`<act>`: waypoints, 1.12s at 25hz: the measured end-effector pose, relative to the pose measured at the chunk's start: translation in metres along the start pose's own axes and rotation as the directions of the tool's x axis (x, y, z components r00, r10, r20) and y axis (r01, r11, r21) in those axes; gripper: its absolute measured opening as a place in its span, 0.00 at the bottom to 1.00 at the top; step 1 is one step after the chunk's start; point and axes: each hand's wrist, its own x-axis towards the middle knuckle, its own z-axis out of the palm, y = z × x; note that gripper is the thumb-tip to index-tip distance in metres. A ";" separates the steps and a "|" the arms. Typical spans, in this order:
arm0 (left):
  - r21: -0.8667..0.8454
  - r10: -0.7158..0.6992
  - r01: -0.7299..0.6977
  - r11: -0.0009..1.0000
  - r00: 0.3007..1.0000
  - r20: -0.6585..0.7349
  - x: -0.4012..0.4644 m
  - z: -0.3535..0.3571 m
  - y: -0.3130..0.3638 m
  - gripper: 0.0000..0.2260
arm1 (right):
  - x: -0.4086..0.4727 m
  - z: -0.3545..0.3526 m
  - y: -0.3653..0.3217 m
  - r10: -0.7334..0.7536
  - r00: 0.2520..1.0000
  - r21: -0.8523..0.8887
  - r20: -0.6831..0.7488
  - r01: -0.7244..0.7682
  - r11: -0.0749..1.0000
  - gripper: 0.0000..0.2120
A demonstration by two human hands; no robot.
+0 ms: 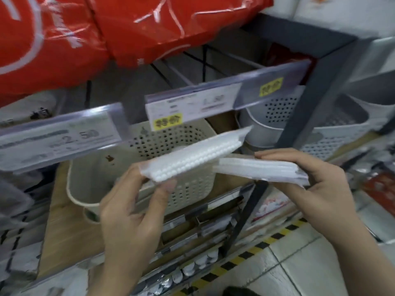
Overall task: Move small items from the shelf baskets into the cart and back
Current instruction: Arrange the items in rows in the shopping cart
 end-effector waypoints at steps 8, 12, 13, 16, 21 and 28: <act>-0.284 -0.286 0.382 0.880 0.901 0.327 -0.035 0.132 0.053 0.10 | -0.088 -0.100 0.035 0.373 0.877 0.183 -0.302 -0.331 0.926 0.10; -0.344 -0.296 0.540 0.768 0.776 0.557 -0.052 0.234 0.097 0.11 | -0.140 -0.184 0.065 0.494 0.736 0.266 -0.462 -0.417 0.869 0.15; -0.347 -0.285 0.584 0.734 0.728 0.623 -0.057 0.260 0.110 0.12 | -0.154 -0.206 0.072 0.516 0.692 0.289 -0.506 -0.427 0.857 0.16; -0.337 -0.217 0.664 0.667 0.607 0.765 -0.077 0.339 0.142 0.22 | -0.191 -0.267 0.097 0.552 0.568 0.318 -0.610 -0.463 0.827 0.16; -0.221 -0.190 0.677 0.702 0.477 0.858 -0.100 0.436 0.171 0.25 | -0.232 -0.335 0.139 0.654 0.413 0.381 -0.633 -0.569 0.728 0.12; -0.090 -0.294 0.710 0.699 0.400 0.868 -0.075 0.551 0.166 0.20 | -0.225 -0.401 0.215 0.758 0.289 0.493 -0.585 -0.616 0.615 0.20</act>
